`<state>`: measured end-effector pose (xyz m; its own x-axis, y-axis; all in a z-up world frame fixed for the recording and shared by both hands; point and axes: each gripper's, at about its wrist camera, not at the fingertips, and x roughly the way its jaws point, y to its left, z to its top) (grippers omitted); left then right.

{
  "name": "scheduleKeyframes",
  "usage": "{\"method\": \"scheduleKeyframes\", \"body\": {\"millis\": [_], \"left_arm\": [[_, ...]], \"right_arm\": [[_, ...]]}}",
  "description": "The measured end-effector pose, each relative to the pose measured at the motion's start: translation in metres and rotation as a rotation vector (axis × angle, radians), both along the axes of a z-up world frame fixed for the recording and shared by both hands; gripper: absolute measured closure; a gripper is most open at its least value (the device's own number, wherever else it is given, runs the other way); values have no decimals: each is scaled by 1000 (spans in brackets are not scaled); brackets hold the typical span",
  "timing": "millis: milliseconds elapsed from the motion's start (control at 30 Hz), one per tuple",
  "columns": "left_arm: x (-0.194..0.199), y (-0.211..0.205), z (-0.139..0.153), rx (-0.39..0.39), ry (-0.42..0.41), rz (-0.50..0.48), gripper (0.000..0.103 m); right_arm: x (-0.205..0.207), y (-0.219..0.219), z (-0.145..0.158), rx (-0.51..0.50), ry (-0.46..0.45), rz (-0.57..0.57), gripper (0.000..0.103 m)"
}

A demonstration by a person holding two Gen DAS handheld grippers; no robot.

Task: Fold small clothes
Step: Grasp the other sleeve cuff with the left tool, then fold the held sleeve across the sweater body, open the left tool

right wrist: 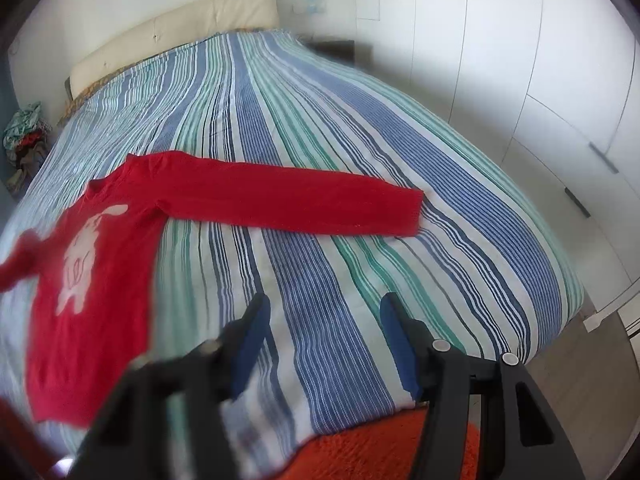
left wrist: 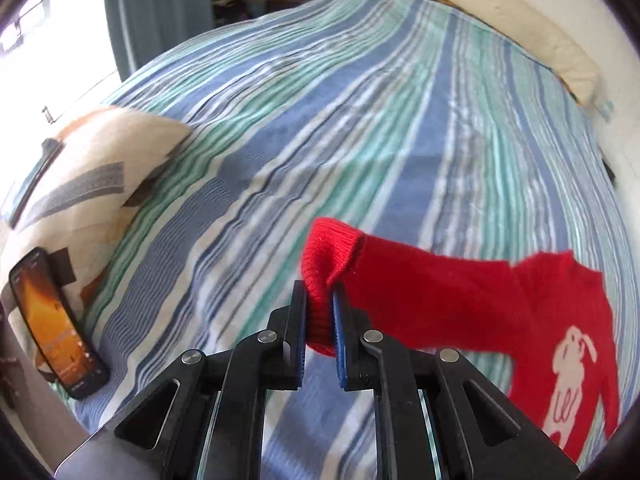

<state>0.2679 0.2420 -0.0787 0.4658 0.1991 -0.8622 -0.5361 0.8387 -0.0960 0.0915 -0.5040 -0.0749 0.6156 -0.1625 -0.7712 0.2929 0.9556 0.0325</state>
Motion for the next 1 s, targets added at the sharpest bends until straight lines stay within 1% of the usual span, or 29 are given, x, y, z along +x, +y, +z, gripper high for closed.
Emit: {"method": "scheduleKeyframes", "body": {"millis": [67, 133, 300, 367, 433, 500, 567, 633, 667, 700, 767, 800, 833, 867, 900, 933, 1000], "left_arm": [[-8, 16, -12, -62, 2, 52, 93], [-15, 20, -16, -103, -6, 66, 93], [-25, 11, 4, -127, -30, 12, 93], [-29, 12, 7, -126, -10, 19, 93], [-29, 13, -9, -99, 48, 43, 93], [-28, 18, -42, -76, 133, 75, 93], [-27, 25, -77, -82, 206, 104, 94], [-26, 26, -98, -84, 228, 107, 93], [-25, 23, -99, -65, 224, 103, 92], [-25, 19, -97, -36, 226, 102, 86], [-25, 11, -89, 9, 237, 100, 57], [-27, 9, -83, 38, 242, 112, 32], [-31, 6, -73, 79, 222, 133, 25], [-36, 3, -62, 114, 187, 151, 25], [-39, -2, -52, 132, 152, 155, 25], [-39, -10, -42, 132, 120, 147, 25], [-31, -30, -27, 108, 66, 92, 22]], "right_arm": [[1, 1, -2, 1, 8, 3, 46], [0, -1, -3, 8, 9, 2, 46], [2, -7, -7, 40, 27, -15, 46], [3, -7, -8, 45, 34, -13, 46], [3, -6, -9, 42, 35, -9, 46], [3, -5, -9, 39, 33, -7, 46], [3, -5, -8, 38, 30, -7, 46], [3, -5, -9, 39, 32, -8, 46], [2, -5, -9, 40, 33, -7, 46], [2, -5, -9, 39, 34, -7, 46], [1, -5, -9, 37, 34, -7, 46], [1, -5, -8, 36, 32, -7, 46], [1, -5, -8, 35, 30, -8, 46], [1, -5, -8, 35, 29, -10, 46], [1, -5, -8, 35, 29, -11, 46], [2, -5, -8, 34, 30, -11, 46], [3, -3, -9, 30, 35, -8, 46]]}}
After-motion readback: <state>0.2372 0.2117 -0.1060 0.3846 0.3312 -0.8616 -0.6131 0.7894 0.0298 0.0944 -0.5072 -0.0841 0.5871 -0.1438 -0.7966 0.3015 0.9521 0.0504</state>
